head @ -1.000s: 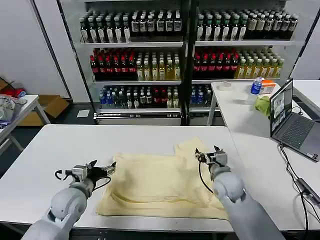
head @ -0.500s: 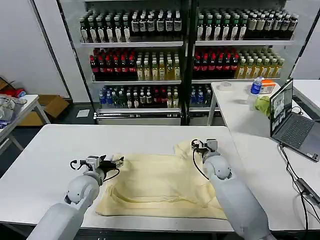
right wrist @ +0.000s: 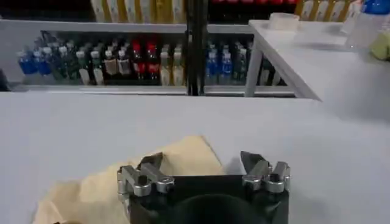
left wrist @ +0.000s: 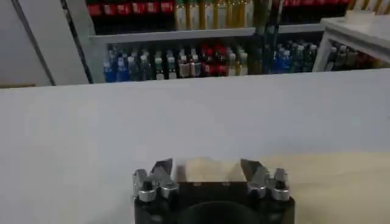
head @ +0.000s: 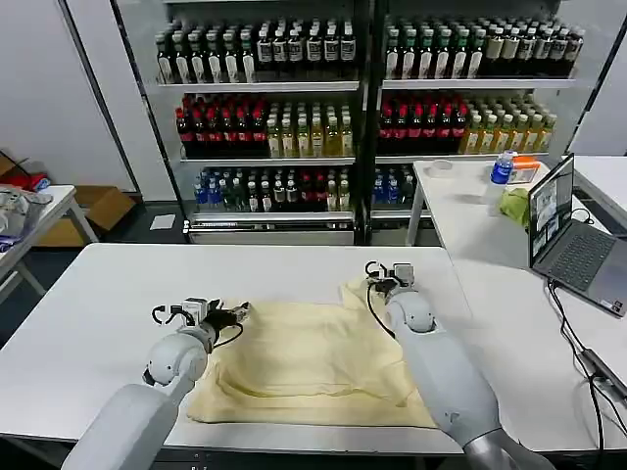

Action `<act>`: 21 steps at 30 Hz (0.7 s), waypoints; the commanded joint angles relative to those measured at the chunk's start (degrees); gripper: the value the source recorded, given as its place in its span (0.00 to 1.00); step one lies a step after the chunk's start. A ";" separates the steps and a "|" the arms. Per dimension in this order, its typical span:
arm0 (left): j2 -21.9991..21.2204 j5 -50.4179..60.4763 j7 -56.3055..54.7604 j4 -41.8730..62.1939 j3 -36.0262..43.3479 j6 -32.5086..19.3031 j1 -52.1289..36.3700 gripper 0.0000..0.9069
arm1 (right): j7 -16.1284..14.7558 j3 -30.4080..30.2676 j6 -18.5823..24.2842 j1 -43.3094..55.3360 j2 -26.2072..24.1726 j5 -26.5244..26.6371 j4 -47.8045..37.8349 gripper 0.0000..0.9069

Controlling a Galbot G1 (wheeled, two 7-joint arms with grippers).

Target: Fold and organize the clothes.

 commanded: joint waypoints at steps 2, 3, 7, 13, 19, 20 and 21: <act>-0.17 -0.12 0.21 0.80 0.52 -0.09 -0.17 0.01 | 0.00 -0.30 -0.23 1.07 1.15 0.23 -3.12 0.00; -0.12 -0.14 0.27 0.55 0.48 -0.09 0.12 0.01 | -0.04 -0.36 -0.24 0.90 1.13 0.23 -2.85 0.00; -0.12 -0.35 0.49 -0.29 0.23 -0.09 1.08 0.01 | -0.14 -0.41 -0.23 0.45 0.91 0.32 -1.65 0.00; 0.25 -1.89 1.10 -1.25 -0.61 -1.30 1.89 0.01 | -0.60 -0.48 1.34 -0.85 0.18 -0.40 1.46 0.00; 1.92 -2.90 1.06 -6.67 -2.27 -2.02 4.01 0.01 | -0.68 -0.23 2.74 -4.38 -1.59 -0.94 10.20 0.00; 2.22 -3.06 1.08 -7.48 -2.75 -2.09 4.36 0.01 | -0.70 -0.08 2.80 -5.06 -2.01 -0.85 11.73 0.00; 2.51 -3.40 1.08 -8.55 -3.28 -2.13 4.85 0.01 | -0.65 0.03 2.93 -5.72 -2.38 -0.78 13.14 0.00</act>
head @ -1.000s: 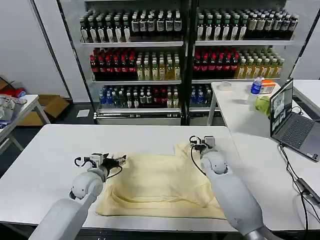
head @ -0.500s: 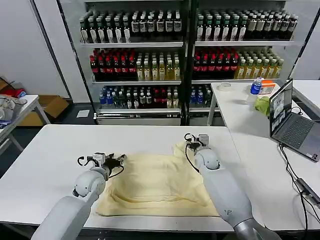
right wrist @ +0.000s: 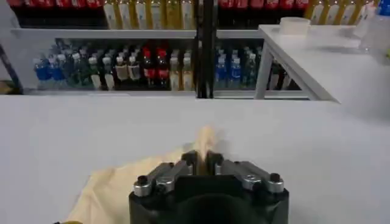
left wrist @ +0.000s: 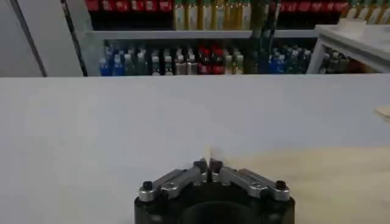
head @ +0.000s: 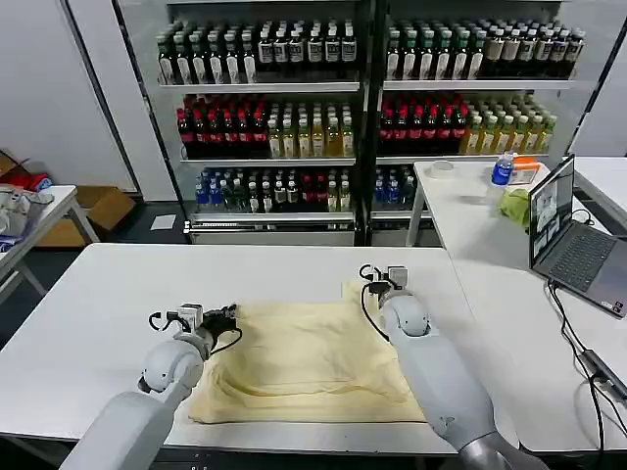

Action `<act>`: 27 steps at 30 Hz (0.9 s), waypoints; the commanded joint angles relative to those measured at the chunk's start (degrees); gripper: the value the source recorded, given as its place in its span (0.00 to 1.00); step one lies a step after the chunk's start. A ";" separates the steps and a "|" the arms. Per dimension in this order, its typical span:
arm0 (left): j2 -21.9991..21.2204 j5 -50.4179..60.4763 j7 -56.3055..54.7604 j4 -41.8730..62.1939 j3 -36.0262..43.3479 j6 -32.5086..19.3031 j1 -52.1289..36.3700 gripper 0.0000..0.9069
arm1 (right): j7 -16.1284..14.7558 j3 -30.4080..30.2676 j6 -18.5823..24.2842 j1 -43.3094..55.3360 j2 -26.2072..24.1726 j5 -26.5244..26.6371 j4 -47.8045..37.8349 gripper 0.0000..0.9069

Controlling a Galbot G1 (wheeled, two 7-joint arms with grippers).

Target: Fold and organize the clothes.

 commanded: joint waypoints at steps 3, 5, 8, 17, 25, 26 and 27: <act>1.94 -2.11 0.04 -8.47 -3.05 -0.43 3.37 0.01 | 0.01 0.68 1.39 -4.52 -2.04 -0.06 11.40 0.00; 2.69 -2.94 -0.01 -10.65 -4.15 -0.43 4.77 0.01 | 0.08 1.10 1.28 -6.04 -3.21 0.78 14.78 0.00; 3.43 -3.52 0.04 -13.02 -5.36 -0.44 6.77 0.01 | 0.26 1.85 0.95 -7.95 -4.35 1.79 20.07 0.00; 4.26 -4.36 0.12 -20.33 -9.27 -0.47 14.33 0.01 | 0.83 4.79 -0.42 -14.28 -8.56 3.51 31.46 0.00; 4.89 -4.52 0.31 -25.74 -12.52 -0.85 21.41 0.01 | 0.51 9.88 -1.02 -26.29 -13.18 4.75 43.90 0.00; 4.79 -4.48 0.28 -26.30 -12.71 -0.84 22.11 0.01 | 0.43 10.86 -1.01 -27.84 -13.65 4.86 44.88 0.00; 4.64 -4.42 0.26 -26.50 -12.95 -0.82 22.80 0.01 | 0.31 11.78 -0.98 -29.39 -14.12 4.95 46.28 0.00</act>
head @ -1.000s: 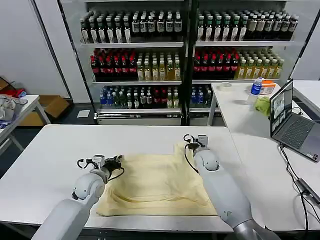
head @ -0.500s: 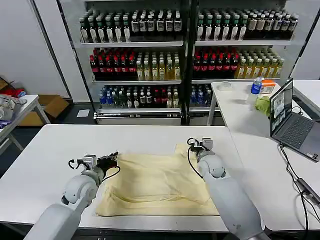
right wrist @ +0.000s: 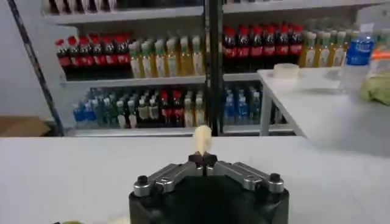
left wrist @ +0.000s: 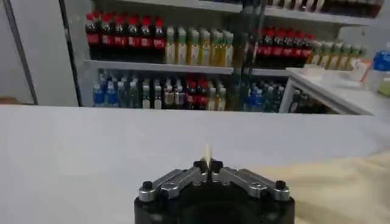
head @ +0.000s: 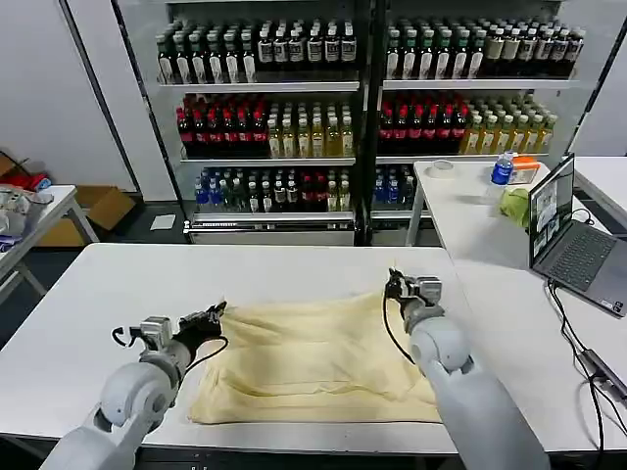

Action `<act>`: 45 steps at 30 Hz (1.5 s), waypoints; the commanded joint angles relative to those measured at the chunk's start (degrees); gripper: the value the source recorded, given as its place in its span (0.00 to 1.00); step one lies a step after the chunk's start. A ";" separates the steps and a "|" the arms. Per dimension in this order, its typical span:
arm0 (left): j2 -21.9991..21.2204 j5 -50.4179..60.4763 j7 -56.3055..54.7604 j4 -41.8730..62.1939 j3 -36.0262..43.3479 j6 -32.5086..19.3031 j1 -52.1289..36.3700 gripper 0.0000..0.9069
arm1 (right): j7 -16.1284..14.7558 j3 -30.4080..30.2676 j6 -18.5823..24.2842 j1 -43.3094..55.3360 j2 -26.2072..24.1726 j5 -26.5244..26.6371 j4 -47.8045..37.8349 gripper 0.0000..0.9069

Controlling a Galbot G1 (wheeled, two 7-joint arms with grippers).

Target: Fold and organize the clothes.

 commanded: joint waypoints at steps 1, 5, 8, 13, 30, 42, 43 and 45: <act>0.03 -0.29 0.02 -7.08 -3.01 0.00 7.83 0.01 | -0.08 5.04 -0.09 -11.91 -4.12 0.58 13.29 0.00; -0.31 0.16 0.01 -8.78 -3.68 0.08 10.18 0.01 | -0.51 8.64 -0.09 -16.88 -5.71 1.14 17.18 0.00; -0.43 0.46 0.02 -9.36 -4.33 0.04 11.65 0.01 | -1.06 10.93 -0.08 -20.10 -6.43 1.19 19.57 0.00; -0.89 2.28 0.43 -10.08 -5.51 -0.32 15.26 0.01 | -1.45 13.47 -0.11 -25.69 -6.88 1.07 22.59 0.00; -5.46 13.00 1.72 -6.89 -5.22 -1.39 19.33 1.00 | -0.16 10.43 -1.26 -30.68 -3.66 -2.68 20.27 1.00; -10.01 18.52 -0.83 -8.59 -6.70 -4.97 23.14 1.00 | -0.56 11.29 0.99 -35.05 -2.53 -12.38 22.51 1.00; -10.57 18.64 -1.46 -8.76 -6.94 -5.08 23.64 1.00 | -0.59 11.57 1.25 -35.44 -2.55 -13.25 22.64 1.00; -12.04 18.80 -2.31 -8.93 -7.35 -5.35 24.25 1.00 | -0.54 11.99 1.61 -36.42 -2.56 -13.61 23.45 1.00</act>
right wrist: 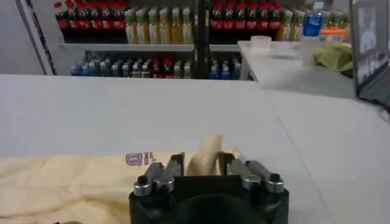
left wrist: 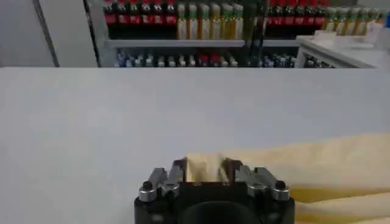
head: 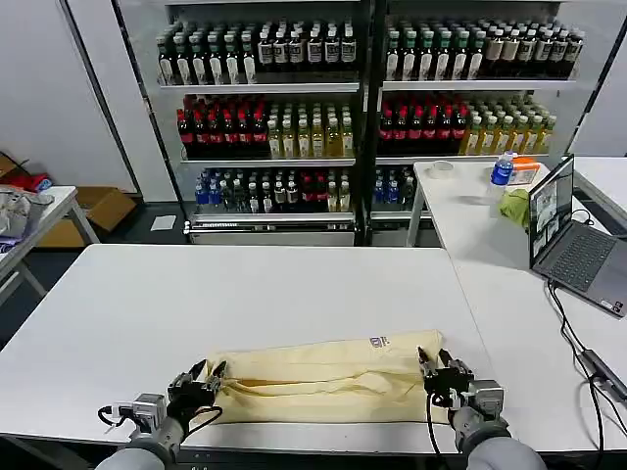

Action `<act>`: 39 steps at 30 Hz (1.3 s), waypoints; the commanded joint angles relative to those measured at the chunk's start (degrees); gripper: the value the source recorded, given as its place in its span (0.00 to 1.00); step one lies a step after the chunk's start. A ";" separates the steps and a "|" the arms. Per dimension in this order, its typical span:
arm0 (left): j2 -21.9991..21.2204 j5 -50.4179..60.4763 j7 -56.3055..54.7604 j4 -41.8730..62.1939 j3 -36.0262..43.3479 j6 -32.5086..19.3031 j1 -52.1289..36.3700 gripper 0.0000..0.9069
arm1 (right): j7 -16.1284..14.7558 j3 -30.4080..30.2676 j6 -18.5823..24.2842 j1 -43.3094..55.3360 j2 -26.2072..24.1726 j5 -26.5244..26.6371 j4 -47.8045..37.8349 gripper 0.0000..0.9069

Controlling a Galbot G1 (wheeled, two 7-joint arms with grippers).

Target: Fold and organize the clothes.

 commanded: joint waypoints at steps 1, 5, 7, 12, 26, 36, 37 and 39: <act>-4.60 3.35 -2.41 -0.64 -0.98 -1.60 3.08 1.00 | 0.00 0.80 1.14 -3.95 0.41 -4.93 1.92 1.00; -7.06 2.41 -4.17 0.98 -0.93 -1.28 2.75 1.00 | 0.00 0.74 1.75 -4.93 0.54 -5.68 2.27 1.00; -7.95 1.19 -4.75 1.68 -0.76 -0.78 2.34 1.00 | 0.03 0.74 1.79 -4.92 0.60 -5.67 2.18 1.00; -10.05 -0.23 -5.04 2.30 0.30 0.17 1.55 1.00 | 0.08 0.74 1.73 -4.60 0.41 -5.38 2.26 1.00; -11.55 -1.67 -4.76 2.18 1.51 0.39 1.41 0.01 | 0.32 0.16 1.48 -2.90 -0.13 -4.30 1.36 1.00; -10.20 -4.41 -4.03 -0.19 -2.09 0.01 2.02 0.01 | 0.56 -0.19 1.46 -2.28 -0.14 -3.76 1.30 1.00; -9.79 -3.95 -3.81 -0.23 -2.57 -0.15 1.86 0.01 | 0.56 -0.18 1.46 -2.27 -0.15 -3.73 1.30 1.00; -8.41 -4.24 -3.41 -0.75 -4.30 -0.06 1.35 0.01 | 0.59 -0.14 1.48 -2.24 -0.17 -3.51 1.39 1.00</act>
